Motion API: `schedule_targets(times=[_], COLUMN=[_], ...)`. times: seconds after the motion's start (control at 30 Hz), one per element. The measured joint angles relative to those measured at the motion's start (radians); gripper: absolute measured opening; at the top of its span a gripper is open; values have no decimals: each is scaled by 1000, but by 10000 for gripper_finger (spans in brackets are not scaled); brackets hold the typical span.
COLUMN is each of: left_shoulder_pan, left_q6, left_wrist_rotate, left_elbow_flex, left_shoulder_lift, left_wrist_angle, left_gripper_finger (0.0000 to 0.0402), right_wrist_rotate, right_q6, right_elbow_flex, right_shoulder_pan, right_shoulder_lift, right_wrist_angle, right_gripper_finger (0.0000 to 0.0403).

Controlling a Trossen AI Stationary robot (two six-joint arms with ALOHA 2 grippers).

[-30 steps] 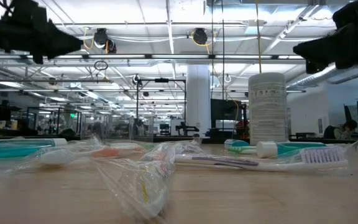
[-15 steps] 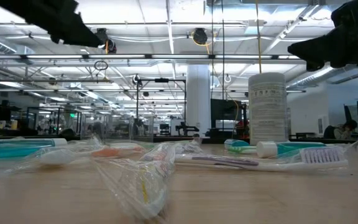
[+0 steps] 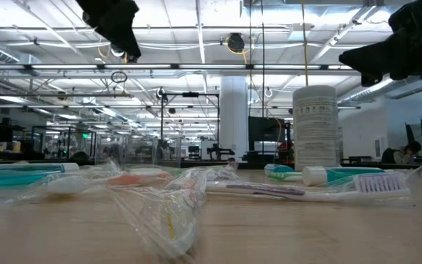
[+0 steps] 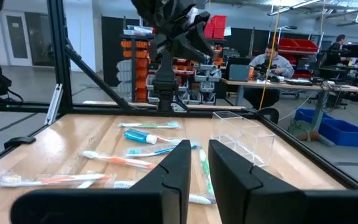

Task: Pick & Place toothbrushing station
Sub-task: Put the green toothbrush into the transparent organizer

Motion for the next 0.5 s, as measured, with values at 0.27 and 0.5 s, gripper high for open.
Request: schedule_targets(times=[0.27,0.5], left_shoulder_pan=[-9,17], left_q6=[-294,-782], left_wrist_rotate=[156,328], left_elbow_flex=[49,18], left_shoulder_lift=[105,104], left_wrist_angle=[-253,-453], left_gripper_finger=[154,154], right_wrist_rotate=[0,0], right_q6=[43,42], right_elbow_flex=[0,0], right_shoulder_pan=[0,0], right_shoulder_lift=[0,0], right_wrist_angle=[-1,-1], right_gripper_finger=[50,50])
